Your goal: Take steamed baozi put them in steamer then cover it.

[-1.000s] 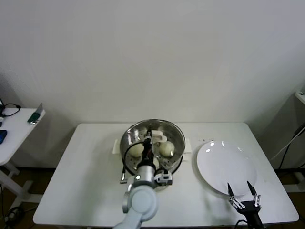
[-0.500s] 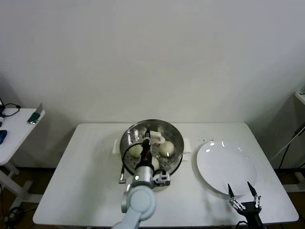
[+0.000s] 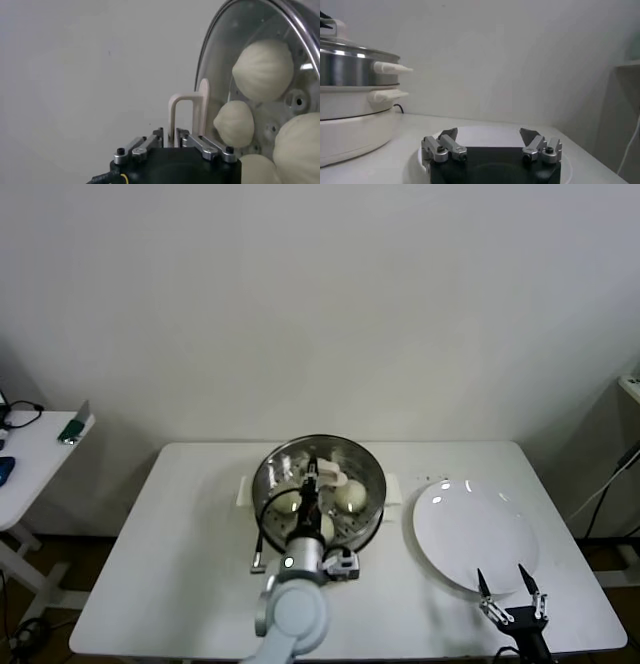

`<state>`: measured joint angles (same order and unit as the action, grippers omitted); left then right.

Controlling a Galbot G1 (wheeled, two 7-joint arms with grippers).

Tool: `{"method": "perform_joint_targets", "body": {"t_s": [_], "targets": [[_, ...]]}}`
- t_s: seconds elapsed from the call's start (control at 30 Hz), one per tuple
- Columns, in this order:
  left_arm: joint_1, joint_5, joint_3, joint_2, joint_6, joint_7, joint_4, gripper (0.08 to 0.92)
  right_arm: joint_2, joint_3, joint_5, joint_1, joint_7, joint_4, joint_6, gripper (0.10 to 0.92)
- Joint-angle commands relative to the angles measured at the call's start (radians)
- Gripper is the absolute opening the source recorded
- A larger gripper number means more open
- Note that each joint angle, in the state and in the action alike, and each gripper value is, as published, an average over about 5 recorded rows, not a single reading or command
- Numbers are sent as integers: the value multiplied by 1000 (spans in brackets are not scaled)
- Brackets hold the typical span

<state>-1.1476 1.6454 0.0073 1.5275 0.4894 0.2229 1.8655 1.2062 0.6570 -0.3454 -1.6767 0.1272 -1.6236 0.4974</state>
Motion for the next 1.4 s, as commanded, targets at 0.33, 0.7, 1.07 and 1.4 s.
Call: {"method": "perform_joint_targets", "body": {"t_s": [0.33, 0.7, 1.07, 1.4], "targets": [[-97, -304, -20, -127, -9, 27, 270, 568, -14, -19, -53, -15, -70, -35, -19, 823], [-317, -928, -322, -206, -206, -257, 361, 816, 12, -28, -36, 2, -78, -39, -12, 823], [-520, -1764, -751, -262, -529, -242, 202, 823, 21, -47, -29, 21, -78, -12, 0, 823], [-515, -1870, -707, -254, -688, -242, -12, 823, 20, -66, -31, 33, -77, 2, -9, 823]]}}
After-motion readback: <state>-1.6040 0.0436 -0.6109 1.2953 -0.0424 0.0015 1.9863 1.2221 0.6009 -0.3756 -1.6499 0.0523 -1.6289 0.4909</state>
